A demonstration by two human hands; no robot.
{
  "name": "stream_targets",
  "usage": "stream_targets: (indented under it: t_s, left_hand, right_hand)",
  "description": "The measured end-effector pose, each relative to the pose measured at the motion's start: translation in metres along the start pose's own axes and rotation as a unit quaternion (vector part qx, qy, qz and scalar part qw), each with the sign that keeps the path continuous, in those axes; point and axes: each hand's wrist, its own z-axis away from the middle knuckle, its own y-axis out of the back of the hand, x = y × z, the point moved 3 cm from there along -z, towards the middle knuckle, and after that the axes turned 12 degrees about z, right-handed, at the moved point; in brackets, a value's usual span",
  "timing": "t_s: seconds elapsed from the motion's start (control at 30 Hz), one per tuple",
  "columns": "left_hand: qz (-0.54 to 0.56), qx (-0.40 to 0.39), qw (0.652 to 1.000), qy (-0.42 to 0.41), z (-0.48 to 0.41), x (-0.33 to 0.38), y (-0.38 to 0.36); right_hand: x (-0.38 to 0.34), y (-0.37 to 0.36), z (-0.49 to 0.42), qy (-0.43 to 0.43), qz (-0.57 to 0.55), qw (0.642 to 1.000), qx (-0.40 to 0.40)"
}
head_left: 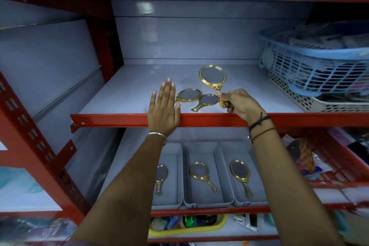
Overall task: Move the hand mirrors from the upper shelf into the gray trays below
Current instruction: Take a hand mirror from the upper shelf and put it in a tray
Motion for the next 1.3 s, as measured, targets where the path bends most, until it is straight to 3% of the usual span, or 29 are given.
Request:
stream_targets:
  t_s: [0.17,0.43,0.53,0.8,1.0,1.3]
  left_hand:
    - [0.003,0.003,1.0,-0.002,0.0,0.002,0.0]
    - [0.003,0.014,1.0,-0.003,0.002,0.003,0.0]
    - [0.004,0.021,1.0,-0.003,0.002,0.002,-0.002]
    - [-0.006,0.046,0.999,-0.013,0.0,0.001,-0.005]
    - [-0.021,0.066,0.998,-0.015,-0.001,-0.002,-0.009]
    - [-0.021,0.06,0.998,-0.016,-0.001,-0.002,-0.009]
  right_hand:
    - [0.03,-0.005,0.063,0.037,-0.033,0.995,-0.084]
    - [0.144,-0.041,0.09,-0.082,0.06,0.964,-0.247]
    - [0.182,-0.06,0.073,-0.142,0.108,0.959,-0.22]
    - [0.24,-0.113,0.02,-0.206,0.205,0.957,-0.025]
    - [0.252,-0.134,0.007,-0.222,0.291,0.93,-0.038]
    - [0.26,-0.145,0.015,-0.168,0.398,0.902,0.017]
